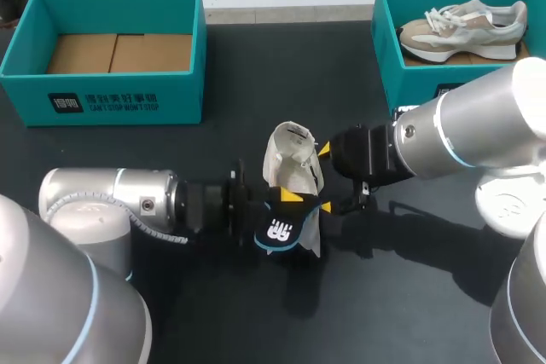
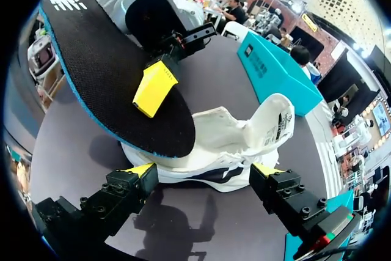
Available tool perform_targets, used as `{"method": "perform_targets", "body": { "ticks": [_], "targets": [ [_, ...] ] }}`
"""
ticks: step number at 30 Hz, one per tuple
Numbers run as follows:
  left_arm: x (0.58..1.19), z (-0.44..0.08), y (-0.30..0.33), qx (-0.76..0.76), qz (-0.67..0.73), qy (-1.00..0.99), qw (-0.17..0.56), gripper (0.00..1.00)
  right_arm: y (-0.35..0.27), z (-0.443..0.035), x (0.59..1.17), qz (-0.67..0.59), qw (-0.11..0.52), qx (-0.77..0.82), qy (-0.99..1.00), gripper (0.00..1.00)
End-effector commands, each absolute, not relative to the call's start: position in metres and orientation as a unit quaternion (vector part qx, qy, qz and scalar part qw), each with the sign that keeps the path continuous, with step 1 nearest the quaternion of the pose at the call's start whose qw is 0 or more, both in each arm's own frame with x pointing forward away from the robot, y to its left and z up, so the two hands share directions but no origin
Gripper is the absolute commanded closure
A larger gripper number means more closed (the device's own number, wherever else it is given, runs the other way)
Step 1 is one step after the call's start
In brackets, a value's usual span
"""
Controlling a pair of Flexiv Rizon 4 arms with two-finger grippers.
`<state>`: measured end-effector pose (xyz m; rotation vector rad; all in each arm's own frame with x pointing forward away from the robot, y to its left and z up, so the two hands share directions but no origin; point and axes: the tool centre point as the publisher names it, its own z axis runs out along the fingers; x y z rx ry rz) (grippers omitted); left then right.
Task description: Take the shoe out of the shoebox, open the shoe tongue, remove and reinsert the insole, then place the shoe into the shoebox
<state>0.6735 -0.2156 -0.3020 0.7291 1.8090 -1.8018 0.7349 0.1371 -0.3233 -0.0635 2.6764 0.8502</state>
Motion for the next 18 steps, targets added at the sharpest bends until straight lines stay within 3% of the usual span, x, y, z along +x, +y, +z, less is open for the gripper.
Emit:
{"method": "perform_targets", "body": {
  "ticks": [1, 18],
  "targets": [
    [0.683, -0.311, -0.221, 0.274, -0.668, 0.649, 0.24, 1.0, 0.138, -0.324, 0.734, 0.298, 0.167, -0.022, 0.939, 0.0],
    [0.714, -0.341, -0.224, 0.267, -0.659, 0.662, 0.236, 1.0, 0.138, -0.324, 0.734, 0.298, 0.167, -0.022, 0.939, 0.0]
  ]
}}
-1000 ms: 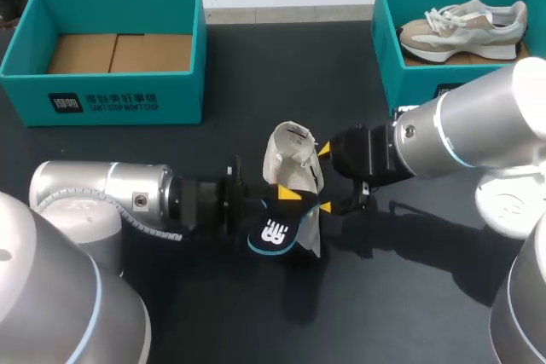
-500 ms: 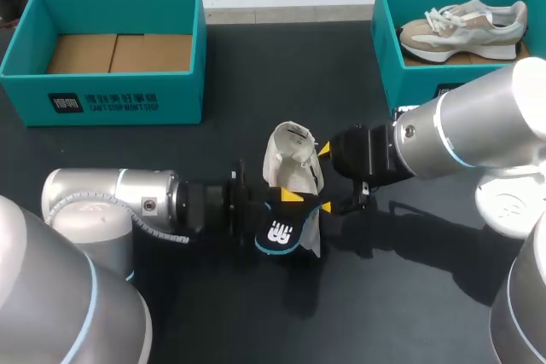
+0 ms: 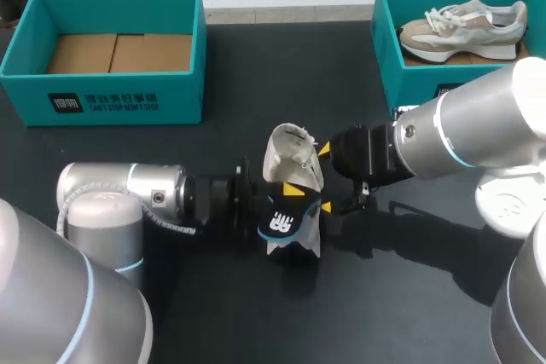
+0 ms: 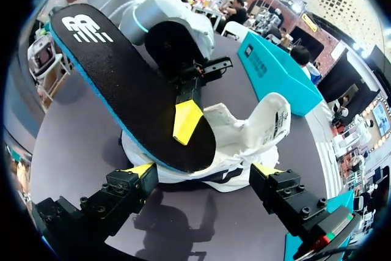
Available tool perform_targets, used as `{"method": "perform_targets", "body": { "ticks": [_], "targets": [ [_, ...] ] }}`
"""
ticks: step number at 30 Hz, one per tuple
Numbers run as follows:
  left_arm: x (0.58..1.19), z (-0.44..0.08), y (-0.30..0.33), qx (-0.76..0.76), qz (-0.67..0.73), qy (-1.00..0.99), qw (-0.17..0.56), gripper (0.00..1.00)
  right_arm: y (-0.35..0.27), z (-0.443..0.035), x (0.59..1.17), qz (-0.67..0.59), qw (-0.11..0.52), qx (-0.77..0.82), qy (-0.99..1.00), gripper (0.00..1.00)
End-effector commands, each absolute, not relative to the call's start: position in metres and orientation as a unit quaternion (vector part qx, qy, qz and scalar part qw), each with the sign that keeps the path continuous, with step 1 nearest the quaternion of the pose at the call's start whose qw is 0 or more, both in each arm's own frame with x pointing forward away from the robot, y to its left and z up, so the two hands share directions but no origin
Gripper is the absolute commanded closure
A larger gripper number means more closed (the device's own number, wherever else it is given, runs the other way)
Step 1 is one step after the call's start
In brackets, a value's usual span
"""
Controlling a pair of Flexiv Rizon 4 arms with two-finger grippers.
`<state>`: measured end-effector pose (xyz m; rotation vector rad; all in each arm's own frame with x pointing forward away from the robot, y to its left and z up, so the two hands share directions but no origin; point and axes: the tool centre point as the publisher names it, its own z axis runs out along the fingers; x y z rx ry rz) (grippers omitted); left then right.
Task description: Take the shoe out of the shoebox, open the shoe tongue, remove and reinsert the insole, then place the shoe into the shoebox
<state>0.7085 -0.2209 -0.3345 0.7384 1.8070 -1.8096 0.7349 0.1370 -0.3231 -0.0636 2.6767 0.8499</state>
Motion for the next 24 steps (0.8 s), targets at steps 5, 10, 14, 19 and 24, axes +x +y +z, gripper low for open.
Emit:
{"method": "perform_targets", "body": {
  "ticks": [5, 10, 14, 19, 24],
  "targets": [
    [0.718, -0.347, -0.223, 0.266, -0.654, 0.668, 0.236, 1.0, 0.138, -0.324, 0.734, 0.298, 0.167, -0.022, 0.939, 0.0],
    [0.714, -0.333, -0.224, 0.265, -0.658, 0.66, 0.247, 0.87, 0.138, -0.324, 0.734, 0.298, 0.167, -0.022, 0.939, 0.0],
    [0.715, -0.325, -0.224, 0.265, -0.659, 0.658, 0.252, 0.67, 0.138, -0.324, 0.734, 0.298, 0.167, -0.022, 0.939, 0.0],
    [0.709, -0.316, -0.223, 0.27, -0.656, 0.659, 0.251, 0.66, 0.138, -0.324, 0.734, 0.298, 0.167, -0.022, 0.939, 0.0],
    [0.701, -0.308, -0.219, 0.276, -0.652, 0.659, 0.255, 0.67, 0.138, -0.324, 0.734, 0.298, 0.167, -0.022, 0.939, 0.0]
  ]
}}
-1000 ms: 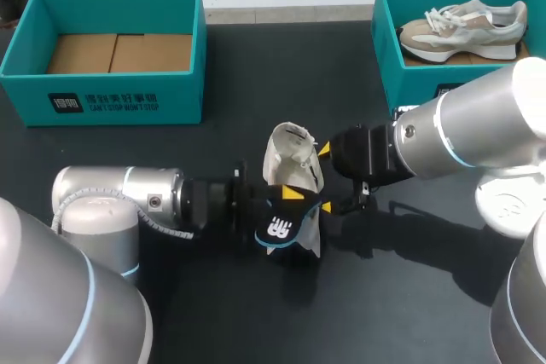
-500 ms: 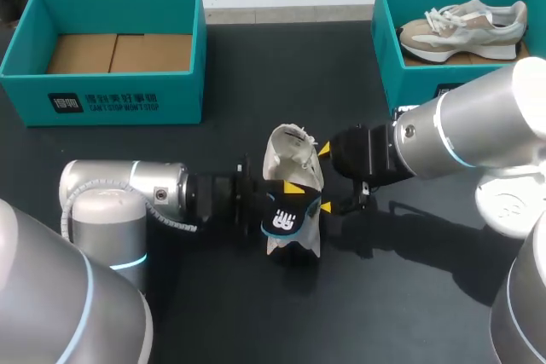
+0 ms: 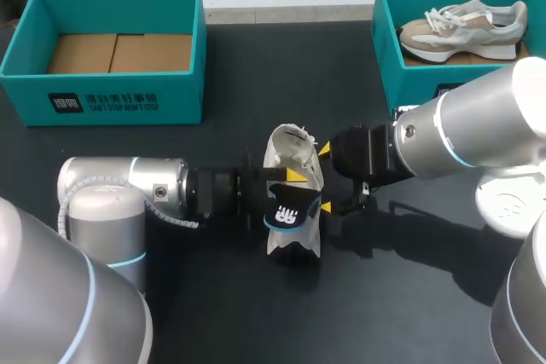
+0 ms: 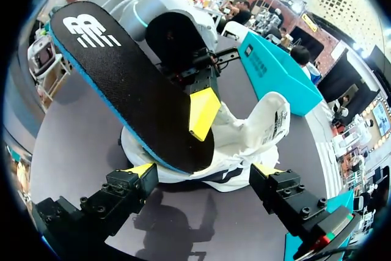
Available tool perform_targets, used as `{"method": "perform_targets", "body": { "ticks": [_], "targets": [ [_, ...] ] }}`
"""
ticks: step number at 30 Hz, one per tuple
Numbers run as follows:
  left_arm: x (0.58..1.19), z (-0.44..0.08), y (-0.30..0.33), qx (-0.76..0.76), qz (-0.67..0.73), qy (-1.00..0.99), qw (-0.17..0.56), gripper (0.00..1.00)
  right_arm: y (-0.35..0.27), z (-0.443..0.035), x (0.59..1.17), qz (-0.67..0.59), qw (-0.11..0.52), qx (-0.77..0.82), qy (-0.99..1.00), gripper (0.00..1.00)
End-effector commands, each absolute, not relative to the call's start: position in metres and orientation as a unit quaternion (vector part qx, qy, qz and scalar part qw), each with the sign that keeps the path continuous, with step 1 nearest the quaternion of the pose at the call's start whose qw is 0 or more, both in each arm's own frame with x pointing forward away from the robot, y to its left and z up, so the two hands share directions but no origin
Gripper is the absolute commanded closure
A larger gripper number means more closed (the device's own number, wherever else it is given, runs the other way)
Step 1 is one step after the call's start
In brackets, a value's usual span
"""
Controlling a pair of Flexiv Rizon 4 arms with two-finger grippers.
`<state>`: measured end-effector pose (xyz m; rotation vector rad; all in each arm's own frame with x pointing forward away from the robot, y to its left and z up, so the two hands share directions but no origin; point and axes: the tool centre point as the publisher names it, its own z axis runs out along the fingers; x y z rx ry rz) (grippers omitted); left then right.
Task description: Take the shoe out of the shoebox, open the shoe tongue, remove and reinsert the insole, then place the shoe into the shoebox
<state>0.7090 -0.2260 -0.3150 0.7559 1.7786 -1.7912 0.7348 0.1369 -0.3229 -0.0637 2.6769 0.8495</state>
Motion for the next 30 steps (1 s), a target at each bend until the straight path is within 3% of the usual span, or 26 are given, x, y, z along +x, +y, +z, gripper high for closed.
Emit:
{"method": "perform_targets", "body": {
  "ticks": [1, 14, 19, 30],
  "targets": [
    [0.699, -0.306, -0.218, 0.275, -0.653, 0.658, 0.256, 0.69, 0.138, -0.324, 0.734, 0.298, 0.167, -0.022, 0.939, 0.0],
    [0.674, -0.291, -0.204, 0.245, -0.655, 0.665, 0.263, 0.83, 0.138, -0.324, 0.734, 0.298, 0.167, -0.022, 0.939, 0.0],
    [0.67, -0.293, -0.202, 0.231, -0.65, 0.676, 0.26, 1.0, 0.138, -0.324, 0.734, 0.298, 0.167, -0.022, 0.939, 0.0],
    [0.69, -0.323, -0.209, 0.249, -0.638, 0.682, 0.255, 1.0, 0.138, -0.324, 0.734, 0.298, 0.167, -0.022, 0.939, 0.0]
  ]
}}
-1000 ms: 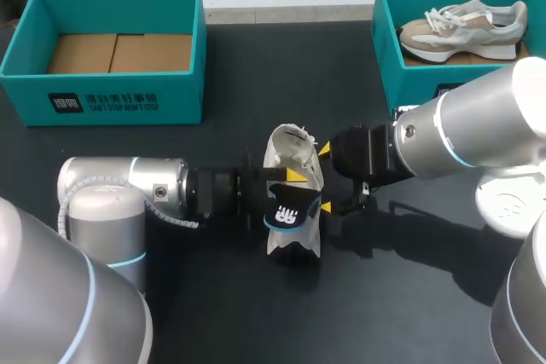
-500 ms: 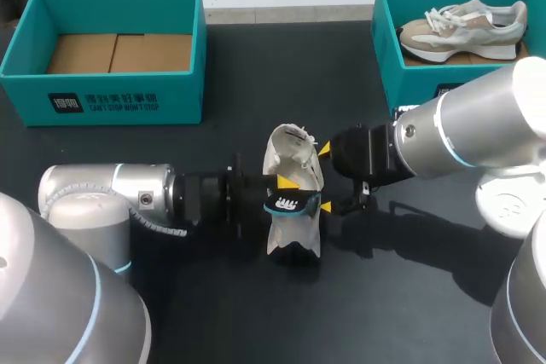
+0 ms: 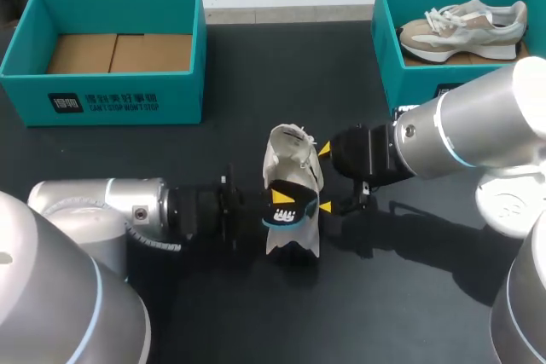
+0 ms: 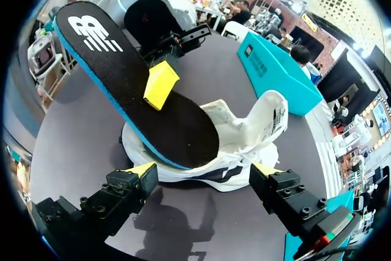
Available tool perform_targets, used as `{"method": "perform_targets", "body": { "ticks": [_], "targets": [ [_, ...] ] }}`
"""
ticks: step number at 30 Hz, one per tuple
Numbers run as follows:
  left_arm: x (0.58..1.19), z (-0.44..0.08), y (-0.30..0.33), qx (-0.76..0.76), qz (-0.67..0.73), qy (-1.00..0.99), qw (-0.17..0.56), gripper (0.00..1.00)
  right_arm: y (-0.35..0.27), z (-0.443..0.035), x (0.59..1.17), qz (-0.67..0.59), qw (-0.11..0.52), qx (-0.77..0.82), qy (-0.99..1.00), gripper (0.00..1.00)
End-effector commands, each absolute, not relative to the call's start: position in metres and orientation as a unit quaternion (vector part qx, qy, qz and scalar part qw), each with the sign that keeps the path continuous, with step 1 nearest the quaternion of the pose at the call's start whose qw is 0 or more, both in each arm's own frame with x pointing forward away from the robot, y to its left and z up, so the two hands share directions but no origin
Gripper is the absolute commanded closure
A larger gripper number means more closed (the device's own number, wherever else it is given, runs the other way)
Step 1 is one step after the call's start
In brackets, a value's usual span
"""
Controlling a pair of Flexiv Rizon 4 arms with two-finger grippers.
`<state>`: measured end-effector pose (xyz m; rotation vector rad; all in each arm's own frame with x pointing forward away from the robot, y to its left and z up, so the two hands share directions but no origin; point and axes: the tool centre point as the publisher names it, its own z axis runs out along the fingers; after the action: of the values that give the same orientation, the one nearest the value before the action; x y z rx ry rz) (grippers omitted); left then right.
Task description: Take the shoe out of the shoebox, open the shoe tongue, remove and reinsert the insole, then place the shoe into the shoebox
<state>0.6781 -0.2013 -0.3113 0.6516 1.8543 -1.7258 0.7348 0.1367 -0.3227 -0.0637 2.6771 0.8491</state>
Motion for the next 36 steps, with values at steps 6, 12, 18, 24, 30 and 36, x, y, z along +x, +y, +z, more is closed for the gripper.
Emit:
{"method": "perform_targets", "body": {
  "ticks": [6, 12, 18, 24, 30, 36],
  "targets": [
    [0.706, -0.335, -0.209, 0.254, -0.635, 0.683, 0.257, 1.0, 0.138, -0.324, 0.734, 0.298, 0.167, -0.022, 0.939, 0.0],
    [0.721, -0.347, -0.211, 0.243, -0.635, 0.679, 0.276, 1.0, 0.138, -0.324, 0.734, 0.298, 0.167, -0.022, 0.939, 0.0],
    [0.729, -0.35, -0.214, 0.235, -0.633, 0.682, 0.283, 1.0, 0.138, -0.324, 0.734, 0.298, 0.167, -0.022, 0.939, 0.0],
    [0.721, -0.339, -0.211, 0.234, -0.632, 0.679, 0.291, 0.71, 0.138, -0.324, 0.734, 0.298, 0.167, -0.022, 0.939, 0.0],
    [0.71, -0.32, -0.204, 0.238, -0.634, 0.673, 0.299, 0.86, 0.138, -0.324, 0.734, 0.298, 0.167, -0.022, 0.939, 0.0],
    [0.697, -0.31, -0.201, 0.247, -0.631, 0.67, 0.303, 0.87, 0.138, -0.324, 0.734, 0.298, 0.167, -0.022, 0.939, 0.0]
  ]
}}
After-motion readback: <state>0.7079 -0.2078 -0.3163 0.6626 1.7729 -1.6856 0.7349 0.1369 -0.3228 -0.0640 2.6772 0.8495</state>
